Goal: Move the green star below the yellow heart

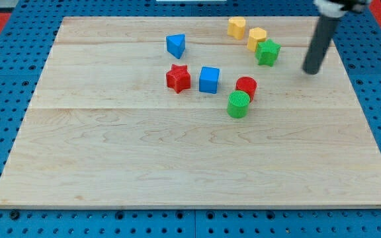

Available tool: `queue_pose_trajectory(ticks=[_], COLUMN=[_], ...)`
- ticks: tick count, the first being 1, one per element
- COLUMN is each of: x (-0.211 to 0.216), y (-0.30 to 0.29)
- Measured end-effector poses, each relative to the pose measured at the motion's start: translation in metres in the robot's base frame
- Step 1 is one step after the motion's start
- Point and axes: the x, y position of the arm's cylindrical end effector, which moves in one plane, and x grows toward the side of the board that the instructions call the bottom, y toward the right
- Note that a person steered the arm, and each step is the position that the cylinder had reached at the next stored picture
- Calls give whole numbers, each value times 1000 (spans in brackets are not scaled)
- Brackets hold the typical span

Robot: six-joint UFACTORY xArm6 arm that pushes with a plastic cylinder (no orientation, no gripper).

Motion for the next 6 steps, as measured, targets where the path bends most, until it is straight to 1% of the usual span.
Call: queue_pose_trajectory(ticks=[1, 2, 3, 5, 6], x=[-21, -25, -25, -25, -17], y=[-12, -59, -76, -137, -112])
